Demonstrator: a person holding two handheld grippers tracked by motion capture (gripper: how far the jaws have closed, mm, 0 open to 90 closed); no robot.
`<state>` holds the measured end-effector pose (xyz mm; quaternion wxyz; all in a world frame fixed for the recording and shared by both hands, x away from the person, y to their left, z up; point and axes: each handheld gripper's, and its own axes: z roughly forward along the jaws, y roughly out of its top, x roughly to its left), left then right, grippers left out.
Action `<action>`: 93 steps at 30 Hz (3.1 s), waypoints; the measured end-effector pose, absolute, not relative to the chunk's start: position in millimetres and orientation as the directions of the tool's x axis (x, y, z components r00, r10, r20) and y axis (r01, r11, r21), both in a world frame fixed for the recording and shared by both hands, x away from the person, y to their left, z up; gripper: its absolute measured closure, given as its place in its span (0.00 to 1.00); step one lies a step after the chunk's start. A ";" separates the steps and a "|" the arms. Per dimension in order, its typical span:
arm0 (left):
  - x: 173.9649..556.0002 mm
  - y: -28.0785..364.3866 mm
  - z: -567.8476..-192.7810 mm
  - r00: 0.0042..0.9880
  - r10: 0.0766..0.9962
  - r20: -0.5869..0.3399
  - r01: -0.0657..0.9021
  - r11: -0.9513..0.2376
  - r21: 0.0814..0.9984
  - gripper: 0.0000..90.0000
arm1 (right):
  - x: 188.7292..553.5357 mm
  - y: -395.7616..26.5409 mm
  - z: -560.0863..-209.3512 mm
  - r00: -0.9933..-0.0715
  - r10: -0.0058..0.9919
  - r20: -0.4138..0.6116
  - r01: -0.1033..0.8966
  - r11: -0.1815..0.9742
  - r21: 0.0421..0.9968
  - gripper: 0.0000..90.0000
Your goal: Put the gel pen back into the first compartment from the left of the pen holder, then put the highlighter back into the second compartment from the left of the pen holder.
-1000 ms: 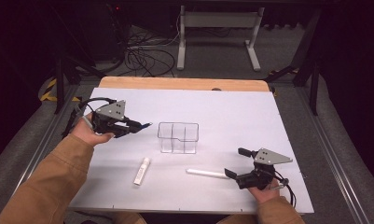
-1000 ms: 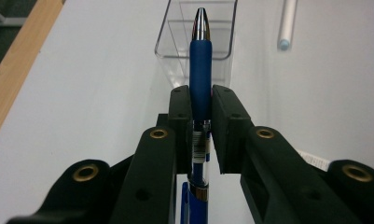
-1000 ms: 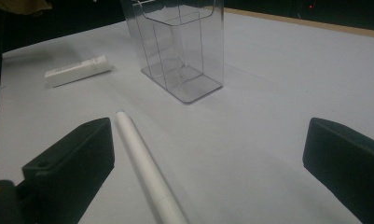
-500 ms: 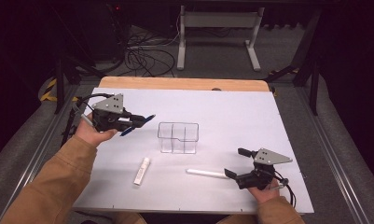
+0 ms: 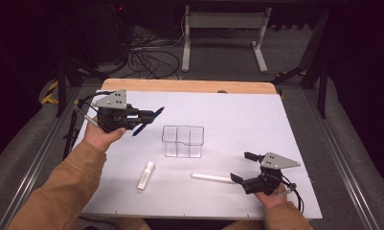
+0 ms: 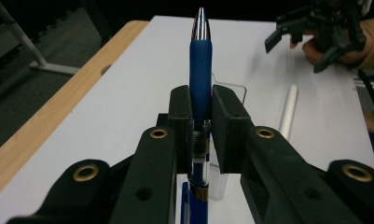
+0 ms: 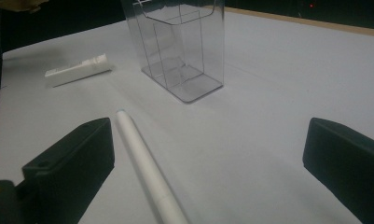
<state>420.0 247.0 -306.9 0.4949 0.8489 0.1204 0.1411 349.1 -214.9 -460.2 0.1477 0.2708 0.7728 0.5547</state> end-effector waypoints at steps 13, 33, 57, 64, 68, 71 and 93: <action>422.2 226.7 -311.8 0.928 0.370 0.041 0.090 -0.332 0.939 0.88 | 348.8 -214.7 -460.2 -0.813 0.578 0.067 0.249 0.241 0.938 0.03; 435.6 197.7 -337.6 0.918 0.389 -0.082 0.167 -0.189 0.968 0.88 | 348.2 -214.7 -460.3 -0.815 0.575 0.068 0.248 0.242 0.938 0.03; 429.2 188.8 -360.6 0.877 0.480 0.019 0.131 -0.277 0.952 0.86 | 348.0 -214.3 -460.2 -0.817 0.573 0.064 0.245 0.245 0.938 0.03; 407.9 194.7 -350.9 0.842 0.533 0.084 0.116 -0.331 0.936 0.47 | 348.6 -214.9 -459.8 -0.816 0.575 0.065 0.244 0.241 0.939 0.03; 397.4 202.8 -348.9 0.832 0.550 0.072 0.131 -0.321 0.938 0.30 | 348.5 -214.2 -459.1 -0.813 0.579 0.060 0.245 0.246 0.938 0.03; 390.7 209.8 -347.6 0.827 0.556 0.079 0.117 -0.307 0.945 0.23 | 348.2 -213.9 -458.4 -0.813 0.580 0.056 0.241 0.248 0.938 0.02; 354.8 237.7 -359.4 0.808 0.588 0.041 0.169 -0.297 0.940 0.05 | 339.6 -211.0 -439.7 -0.813 0.582 0.008 0.193 0.258 0.947 0.00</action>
